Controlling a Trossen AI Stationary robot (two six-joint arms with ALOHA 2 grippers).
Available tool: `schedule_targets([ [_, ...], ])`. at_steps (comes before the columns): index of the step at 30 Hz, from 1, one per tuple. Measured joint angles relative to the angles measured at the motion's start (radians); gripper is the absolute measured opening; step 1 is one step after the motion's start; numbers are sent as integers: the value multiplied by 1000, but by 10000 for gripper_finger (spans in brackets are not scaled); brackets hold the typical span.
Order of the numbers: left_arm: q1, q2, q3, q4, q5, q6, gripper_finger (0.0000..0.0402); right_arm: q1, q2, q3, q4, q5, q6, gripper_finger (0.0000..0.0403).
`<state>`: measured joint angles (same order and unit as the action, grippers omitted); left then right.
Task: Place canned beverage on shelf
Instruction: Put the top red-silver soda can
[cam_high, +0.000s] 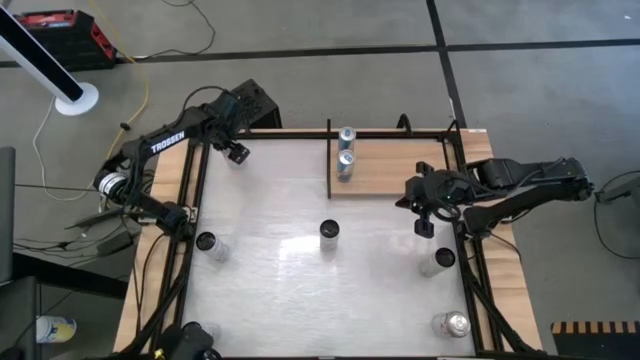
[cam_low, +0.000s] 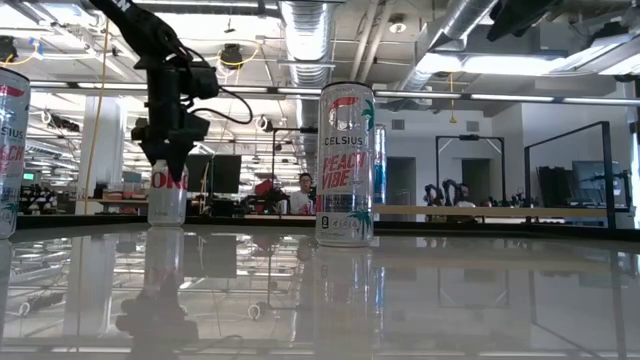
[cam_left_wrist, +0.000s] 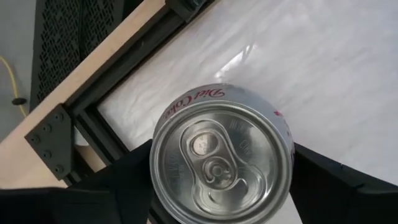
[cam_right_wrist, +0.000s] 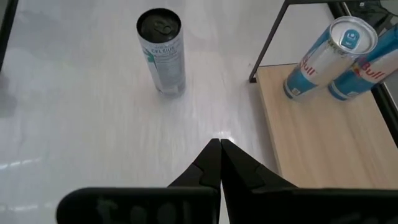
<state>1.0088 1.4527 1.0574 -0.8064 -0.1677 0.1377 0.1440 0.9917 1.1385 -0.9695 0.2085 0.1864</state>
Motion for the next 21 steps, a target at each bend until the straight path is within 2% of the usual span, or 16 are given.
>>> schedule_targets([
  [4,-12,-2,55,-28,-5,7,278,0,-8,0,-7,0,21,29],
  [10,-90,-28,226,-140,-5,-12,278,29,-19,0,-38,5,75,29],
  [15,-231,-58,372,-189,-24,-29,278,63,-19,0,-13,54,75,29],
  [21,-439,-61,514,-203,-91,-67,278,65,-20,0,14,59,73,29],
])
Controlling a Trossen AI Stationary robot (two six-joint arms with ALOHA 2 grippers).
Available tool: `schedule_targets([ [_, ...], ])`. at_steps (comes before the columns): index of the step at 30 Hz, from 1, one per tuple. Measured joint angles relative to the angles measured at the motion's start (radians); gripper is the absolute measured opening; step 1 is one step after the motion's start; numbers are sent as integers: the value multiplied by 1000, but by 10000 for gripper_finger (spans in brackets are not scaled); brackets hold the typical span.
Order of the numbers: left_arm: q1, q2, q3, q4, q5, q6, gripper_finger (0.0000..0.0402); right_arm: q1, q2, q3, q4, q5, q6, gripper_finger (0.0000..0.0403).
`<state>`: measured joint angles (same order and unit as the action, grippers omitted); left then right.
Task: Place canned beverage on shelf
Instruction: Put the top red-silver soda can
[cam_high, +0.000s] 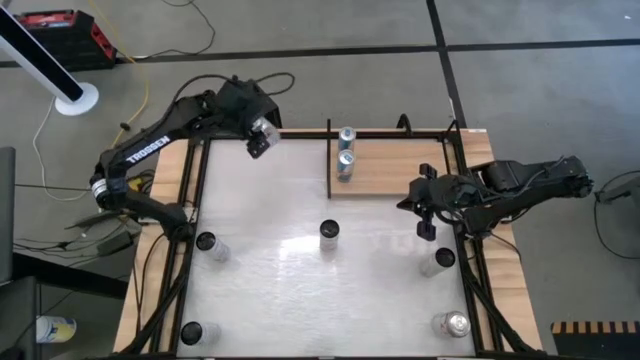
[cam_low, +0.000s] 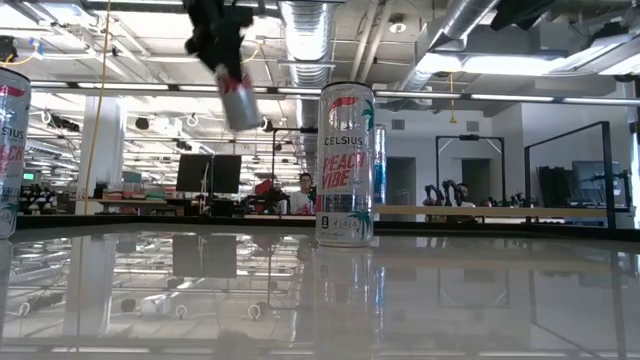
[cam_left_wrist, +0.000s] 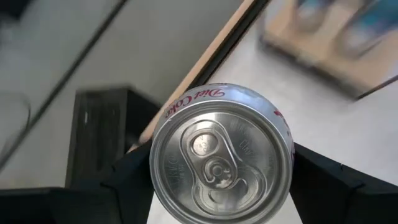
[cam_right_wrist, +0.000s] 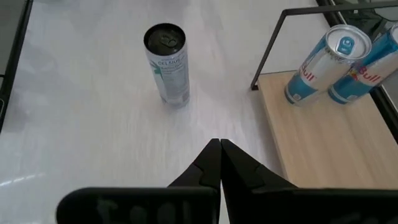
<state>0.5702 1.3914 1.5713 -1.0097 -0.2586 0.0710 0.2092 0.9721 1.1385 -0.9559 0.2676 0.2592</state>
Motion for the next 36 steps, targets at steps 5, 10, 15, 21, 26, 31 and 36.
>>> schedule_targets([
  [5,-174,1,68,91,-101,1,278,0,0,0,1,0,-5,29],
  [10,-270,16,139,297,-178,52,278,0,0,0,2,1,-26,29],
  [15,-289,118,186,420,-70,84,278,-2,0,0,25,10,-56,29],
  [21,-289,314,338,494,77,138,278,-2,-60,0,22,32,-74,28],
  [26,-289,487,484,556,179,158,278,-2,-135,0,42,77,-85,24],
  [31,-279,649,549,537,224,189,278,-3,-169,1,82,79,-99,25],
  [36,-277,742,594,551,205,245,278,-3,-167,1,73,79,-97,25],
])
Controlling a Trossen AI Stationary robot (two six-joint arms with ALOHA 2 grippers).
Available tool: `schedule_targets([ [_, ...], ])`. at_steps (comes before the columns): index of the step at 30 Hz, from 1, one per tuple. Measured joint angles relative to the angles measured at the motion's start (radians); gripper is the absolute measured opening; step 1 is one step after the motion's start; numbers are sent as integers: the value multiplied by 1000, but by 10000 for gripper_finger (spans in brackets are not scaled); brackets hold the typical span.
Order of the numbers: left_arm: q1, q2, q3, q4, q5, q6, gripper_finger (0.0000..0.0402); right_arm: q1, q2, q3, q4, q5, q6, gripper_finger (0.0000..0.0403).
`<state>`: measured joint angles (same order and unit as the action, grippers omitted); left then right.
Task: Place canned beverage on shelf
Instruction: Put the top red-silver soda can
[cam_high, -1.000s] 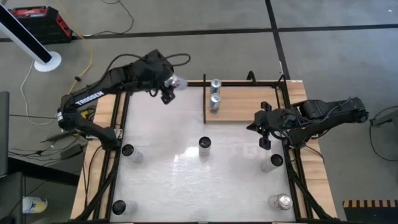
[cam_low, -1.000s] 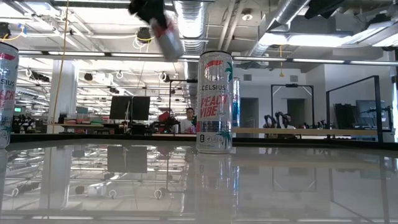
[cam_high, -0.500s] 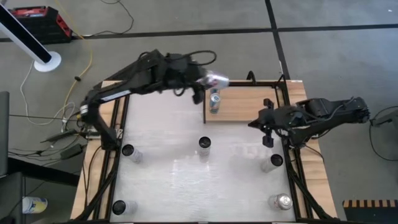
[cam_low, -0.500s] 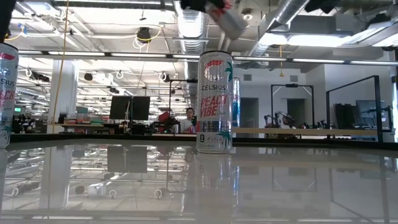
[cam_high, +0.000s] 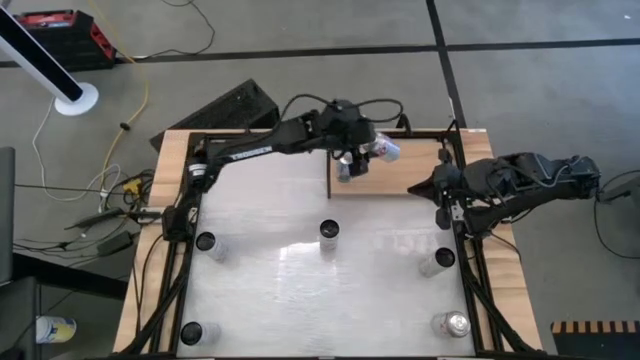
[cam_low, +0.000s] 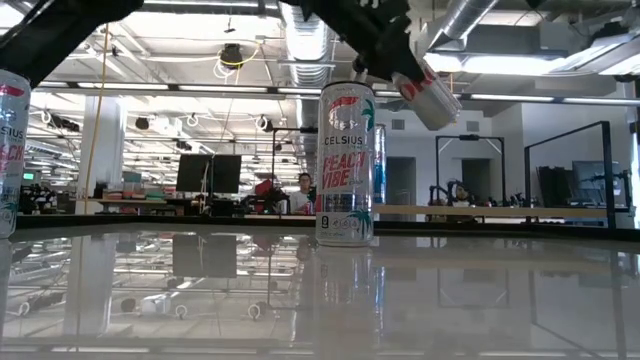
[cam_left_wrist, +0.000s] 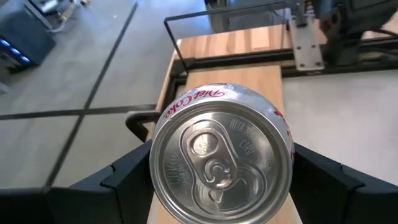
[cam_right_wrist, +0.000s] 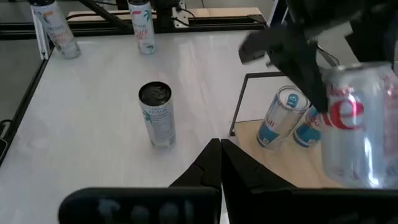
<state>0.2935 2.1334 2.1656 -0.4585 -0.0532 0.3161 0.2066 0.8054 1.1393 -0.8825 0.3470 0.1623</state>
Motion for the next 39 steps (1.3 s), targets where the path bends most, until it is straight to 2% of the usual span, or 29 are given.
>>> schedule_targets([
  [8,-13,110,30,-8,-4,36,278,0,7,0,0,0,3,25],
  [15,-30,148,31,-59,-8,64,278,-8,8,0,-3,27,5,25],
  [27,-35,147,13,-125,-13,56,279,-151,39,-28,-19,30,45,25],
  [32,-36,146,12,-136,-11,56,309,-229,49,-96,0,17,56,25],
  [39,-36,146,12,-134,-6,40,316,-270,22,-142,10,13,69,25],
])
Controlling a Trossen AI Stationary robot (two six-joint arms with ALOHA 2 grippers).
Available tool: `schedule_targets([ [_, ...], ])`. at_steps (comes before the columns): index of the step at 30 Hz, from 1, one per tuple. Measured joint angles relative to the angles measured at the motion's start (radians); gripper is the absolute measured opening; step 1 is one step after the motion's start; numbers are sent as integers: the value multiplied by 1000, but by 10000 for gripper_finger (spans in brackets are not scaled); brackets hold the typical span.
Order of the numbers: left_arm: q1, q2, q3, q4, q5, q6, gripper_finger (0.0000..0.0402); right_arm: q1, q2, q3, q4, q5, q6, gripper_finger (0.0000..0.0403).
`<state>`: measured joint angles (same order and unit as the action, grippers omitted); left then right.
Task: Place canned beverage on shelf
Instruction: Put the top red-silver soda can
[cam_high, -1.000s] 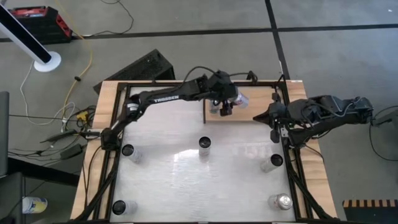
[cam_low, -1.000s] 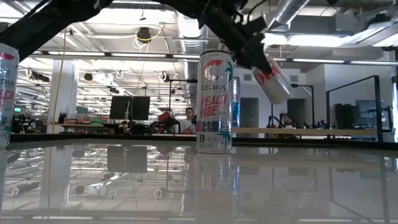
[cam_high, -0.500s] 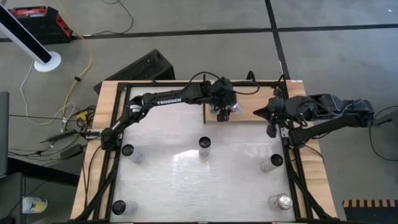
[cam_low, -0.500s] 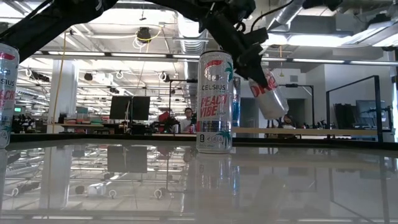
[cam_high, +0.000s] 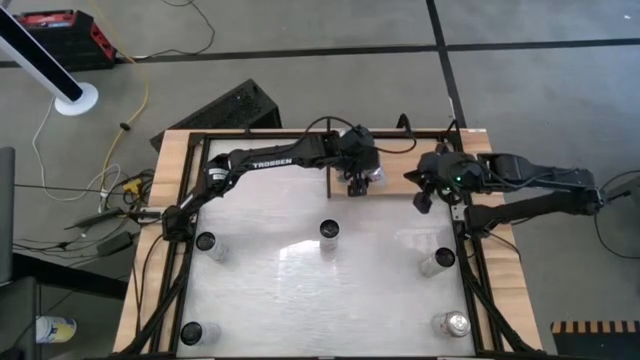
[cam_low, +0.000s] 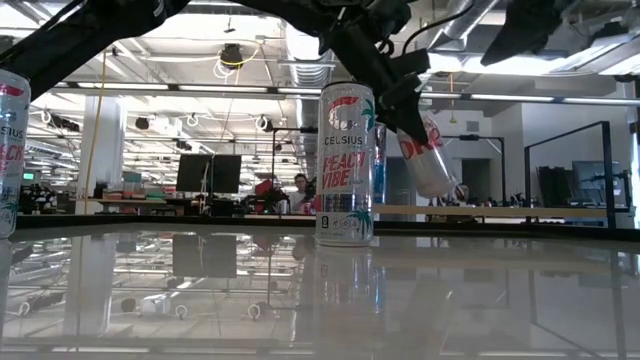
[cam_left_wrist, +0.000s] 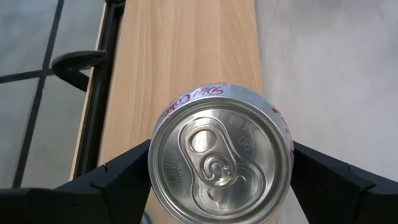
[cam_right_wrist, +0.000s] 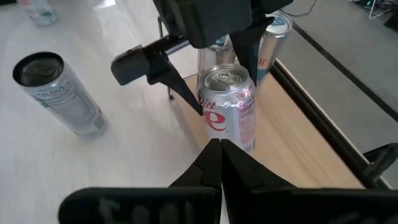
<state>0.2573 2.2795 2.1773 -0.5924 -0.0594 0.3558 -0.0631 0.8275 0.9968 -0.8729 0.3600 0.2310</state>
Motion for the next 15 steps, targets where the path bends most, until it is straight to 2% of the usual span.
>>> schedule_targets([
  [15,0,0,-1,31,1,0,319,0,-45,-4,-8,-22,-3,25],
])
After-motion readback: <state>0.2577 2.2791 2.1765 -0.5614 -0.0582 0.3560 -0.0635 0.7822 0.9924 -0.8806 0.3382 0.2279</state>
